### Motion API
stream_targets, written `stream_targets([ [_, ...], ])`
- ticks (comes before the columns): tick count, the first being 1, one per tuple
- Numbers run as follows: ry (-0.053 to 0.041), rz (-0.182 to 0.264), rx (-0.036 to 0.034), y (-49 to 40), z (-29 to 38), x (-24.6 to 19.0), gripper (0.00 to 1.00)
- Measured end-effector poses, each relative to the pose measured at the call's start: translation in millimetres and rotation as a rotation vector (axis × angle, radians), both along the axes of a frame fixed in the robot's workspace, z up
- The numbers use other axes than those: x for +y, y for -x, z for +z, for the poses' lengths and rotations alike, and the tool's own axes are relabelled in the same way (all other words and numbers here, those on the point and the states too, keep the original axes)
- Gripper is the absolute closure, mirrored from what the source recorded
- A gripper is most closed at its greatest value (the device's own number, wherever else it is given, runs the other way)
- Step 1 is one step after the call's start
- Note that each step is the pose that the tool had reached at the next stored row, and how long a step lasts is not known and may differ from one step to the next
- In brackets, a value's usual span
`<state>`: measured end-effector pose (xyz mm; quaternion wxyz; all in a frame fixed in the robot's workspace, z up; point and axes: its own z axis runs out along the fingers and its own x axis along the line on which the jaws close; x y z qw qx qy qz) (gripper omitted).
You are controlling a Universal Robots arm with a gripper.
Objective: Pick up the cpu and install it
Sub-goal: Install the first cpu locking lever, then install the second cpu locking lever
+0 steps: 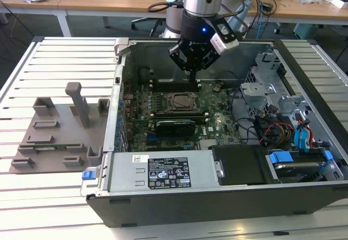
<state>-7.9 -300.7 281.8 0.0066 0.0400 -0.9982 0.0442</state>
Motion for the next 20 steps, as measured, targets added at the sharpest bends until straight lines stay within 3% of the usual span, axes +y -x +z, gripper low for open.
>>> stream_targets([
  [8,-0.0002,0.0,0.0,0.0,0.1,-1.1,0.89],
  [11,-0.0029,0.0,0.0,0.0,0.0,-5.7,0.89],
  [14,-0.0162,0.0,0.0,0.0,0.0,-15.1,0.89],
  [20,-0.029,0.0,0.0,0.0,0.0,-21.5,0.89],
])
